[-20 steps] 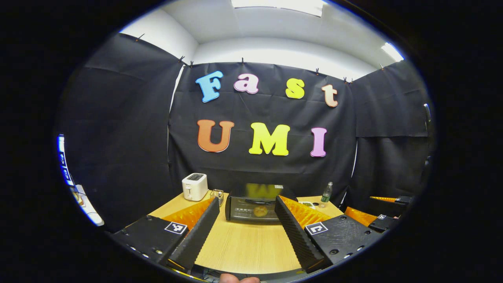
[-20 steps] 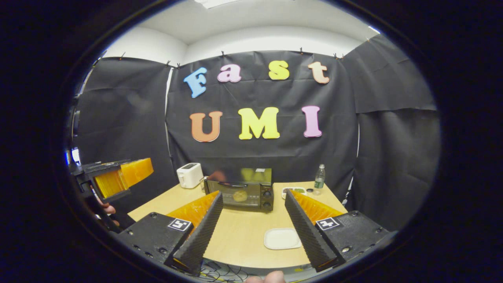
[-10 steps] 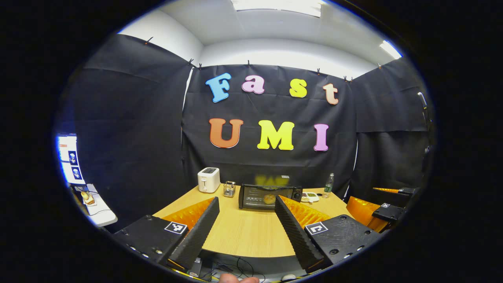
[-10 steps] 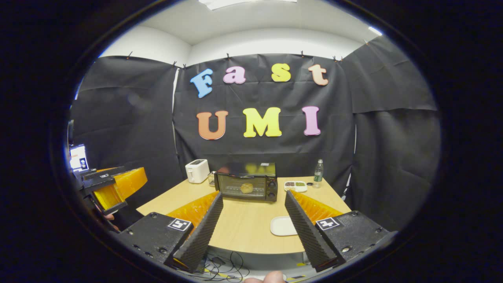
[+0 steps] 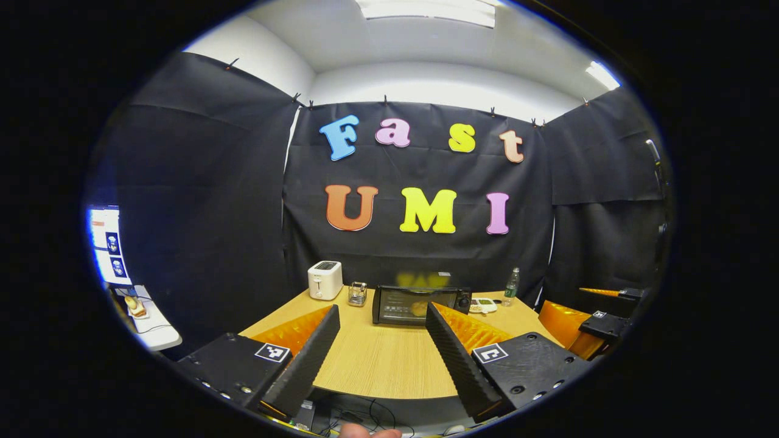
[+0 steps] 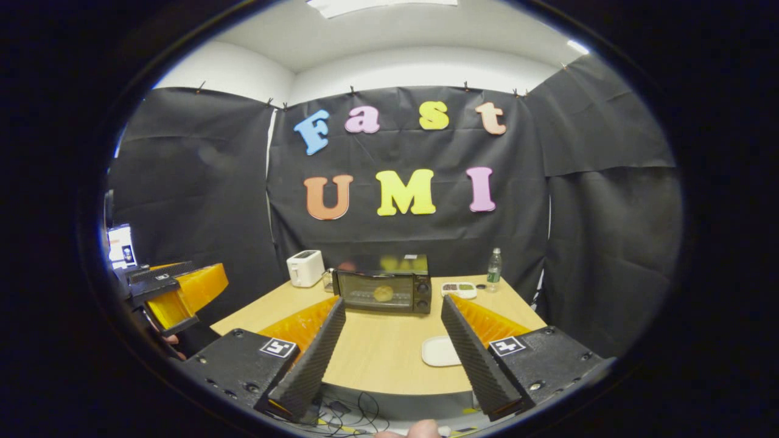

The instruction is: Open the electric oven with the left hand, put the food in, and close the electric oven.

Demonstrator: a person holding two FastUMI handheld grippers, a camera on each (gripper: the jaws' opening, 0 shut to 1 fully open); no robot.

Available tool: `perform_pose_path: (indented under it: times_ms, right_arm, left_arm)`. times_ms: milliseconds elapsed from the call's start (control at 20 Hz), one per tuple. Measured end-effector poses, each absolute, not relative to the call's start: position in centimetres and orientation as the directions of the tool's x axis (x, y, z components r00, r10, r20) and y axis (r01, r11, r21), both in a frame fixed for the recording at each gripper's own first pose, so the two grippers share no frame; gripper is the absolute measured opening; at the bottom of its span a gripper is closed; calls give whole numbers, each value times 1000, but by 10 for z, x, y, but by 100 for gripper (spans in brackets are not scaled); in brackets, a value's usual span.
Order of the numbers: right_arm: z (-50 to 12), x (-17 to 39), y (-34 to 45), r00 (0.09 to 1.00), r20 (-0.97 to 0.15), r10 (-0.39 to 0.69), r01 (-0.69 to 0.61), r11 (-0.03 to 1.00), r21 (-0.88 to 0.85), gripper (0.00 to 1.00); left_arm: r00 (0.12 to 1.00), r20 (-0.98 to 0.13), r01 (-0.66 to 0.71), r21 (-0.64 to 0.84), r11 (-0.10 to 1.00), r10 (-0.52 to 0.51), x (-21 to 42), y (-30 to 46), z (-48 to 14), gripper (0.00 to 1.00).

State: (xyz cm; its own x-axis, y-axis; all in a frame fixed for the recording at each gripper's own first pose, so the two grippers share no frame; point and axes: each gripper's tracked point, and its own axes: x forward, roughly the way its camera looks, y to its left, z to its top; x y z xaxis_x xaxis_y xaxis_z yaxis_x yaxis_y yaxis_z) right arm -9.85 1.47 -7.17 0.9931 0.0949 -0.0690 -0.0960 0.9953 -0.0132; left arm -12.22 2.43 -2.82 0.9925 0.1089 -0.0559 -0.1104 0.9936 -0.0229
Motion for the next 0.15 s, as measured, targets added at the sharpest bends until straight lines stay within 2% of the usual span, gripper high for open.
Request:
perform_pose_path:
  times_ms: [50, 100, 150]
  right_arm:
    - [-70, -98, 17, 993, -66, 97, -98, 995, -6, 97]
    - [-70, -96, 19, 993, -65, 98, -98, 995, -2, 97]
    - [-66, -95, 19, 994, -58, 96, -96, 995, -2, 97]
  left_arm:
    - [992, -59, -112, -20, 994, 110, -121, 26, -28, 93]
    - [992, -62, -112, -20, 994, 110, -121, 27, -28, 83]
    - [992, -56, -111, -20, 994, 110, -121, 27, -24, 83]
